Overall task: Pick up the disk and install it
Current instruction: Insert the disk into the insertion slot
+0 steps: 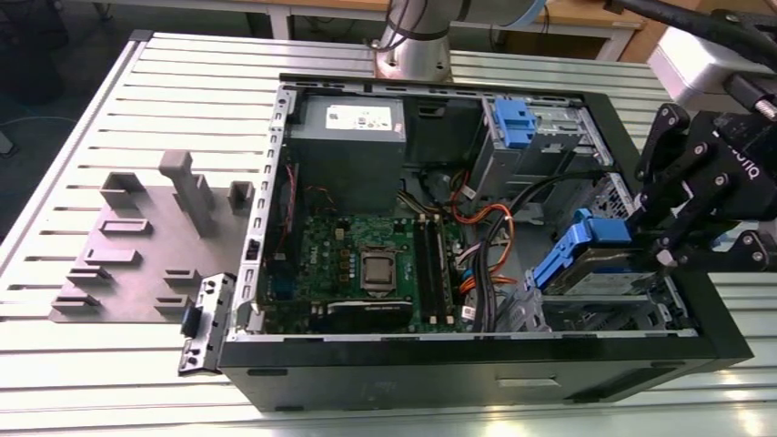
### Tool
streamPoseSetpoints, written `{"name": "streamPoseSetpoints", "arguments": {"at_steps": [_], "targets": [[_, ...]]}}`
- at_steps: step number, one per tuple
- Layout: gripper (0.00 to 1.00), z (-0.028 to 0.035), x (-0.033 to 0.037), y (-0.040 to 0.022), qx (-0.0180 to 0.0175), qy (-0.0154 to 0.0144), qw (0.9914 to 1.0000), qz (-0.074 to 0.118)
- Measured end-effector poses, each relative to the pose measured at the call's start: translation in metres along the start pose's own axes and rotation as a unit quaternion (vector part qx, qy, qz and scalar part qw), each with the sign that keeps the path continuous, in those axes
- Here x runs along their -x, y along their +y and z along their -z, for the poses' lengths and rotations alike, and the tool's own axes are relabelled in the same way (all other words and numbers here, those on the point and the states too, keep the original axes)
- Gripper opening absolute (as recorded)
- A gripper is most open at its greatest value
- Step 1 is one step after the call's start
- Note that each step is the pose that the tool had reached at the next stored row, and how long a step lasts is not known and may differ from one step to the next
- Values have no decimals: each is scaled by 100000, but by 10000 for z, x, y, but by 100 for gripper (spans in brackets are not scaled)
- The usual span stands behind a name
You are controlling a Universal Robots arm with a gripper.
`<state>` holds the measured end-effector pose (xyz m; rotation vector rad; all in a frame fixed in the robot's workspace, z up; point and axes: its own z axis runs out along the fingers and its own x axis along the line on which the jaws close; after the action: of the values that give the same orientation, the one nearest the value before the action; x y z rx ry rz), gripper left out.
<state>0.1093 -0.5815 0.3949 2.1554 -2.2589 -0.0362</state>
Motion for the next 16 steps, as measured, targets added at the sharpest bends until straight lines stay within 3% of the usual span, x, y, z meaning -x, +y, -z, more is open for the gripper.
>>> {"name": "streamPoseSetpoints", "arguments": {"at_steps": [9,10,16], "targets": [[36,-22,-1,-1,16,49,100000,-1],[42,-22,-1,-1,17,41,100000,1],[42,-21,-1,-1,16,60,100000,-1]]}}
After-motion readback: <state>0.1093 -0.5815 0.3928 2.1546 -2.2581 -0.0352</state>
